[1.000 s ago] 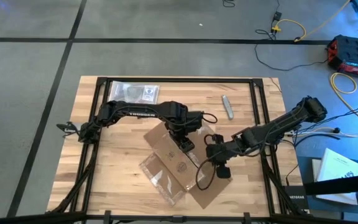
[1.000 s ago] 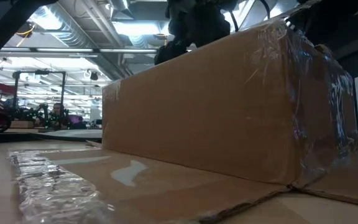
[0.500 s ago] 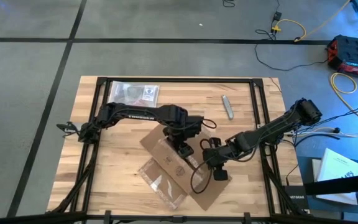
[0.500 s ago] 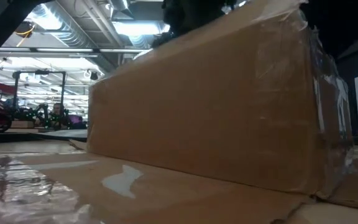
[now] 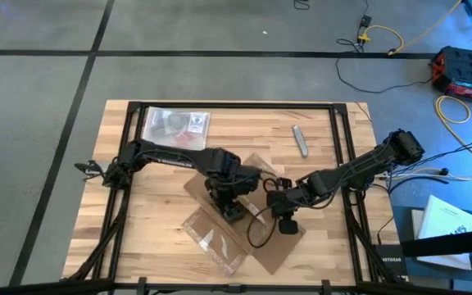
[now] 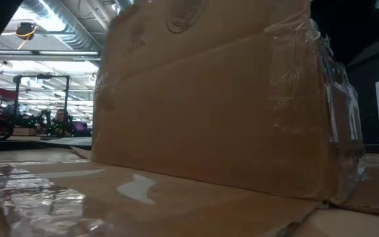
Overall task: Unpack boxes
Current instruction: Break down the box until it is fully flat
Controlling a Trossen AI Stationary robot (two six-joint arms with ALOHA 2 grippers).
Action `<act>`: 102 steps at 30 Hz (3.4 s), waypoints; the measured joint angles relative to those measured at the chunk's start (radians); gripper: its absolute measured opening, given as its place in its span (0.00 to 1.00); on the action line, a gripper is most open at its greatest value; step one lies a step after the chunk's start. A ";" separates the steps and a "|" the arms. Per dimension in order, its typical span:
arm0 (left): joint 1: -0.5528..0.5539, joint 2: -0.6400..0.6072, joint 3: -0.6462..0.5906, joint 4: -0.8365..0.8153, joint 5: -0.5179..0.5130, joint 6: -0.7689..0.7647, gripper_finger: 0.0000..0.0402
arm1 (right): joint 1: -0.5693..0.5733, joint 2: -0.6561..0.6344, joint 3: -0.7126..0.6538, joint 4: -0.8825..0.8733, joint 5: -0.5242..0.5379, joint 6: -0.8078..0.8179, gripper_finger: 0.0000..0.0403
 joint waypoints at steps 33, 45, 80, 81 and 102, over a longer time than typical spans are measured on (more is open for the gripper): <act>-0.299 -0.006 -0.183 0.052 -0.609 0.138 0.53 | -0.056 0.002 -0.002 -0.002 -0.001 0.079 0.00; -0.271 -0.035 -0.272 0.111 -0.645 0.164 0.53 | -0.049 0.000 0.008 0.013 0.019 0.196 0.04; -0.229 -0.523 -0.265 0.090 -0.823 0.038 0.53 | -0.040 0.281 0.316 0.199 0.444 -0.193 0.96; -0.229 -0.533 -0.265 0.090 -0.823 0.041 0.53 | -0.040 0.304 0.341 0.182 0.453 -0.205 0.96; -0.237 -0.545 -0.264 0.033 -0.825 0.116 0.53 | -0.040 0.536 0.616 -0.196 0.620 -0.143 0.80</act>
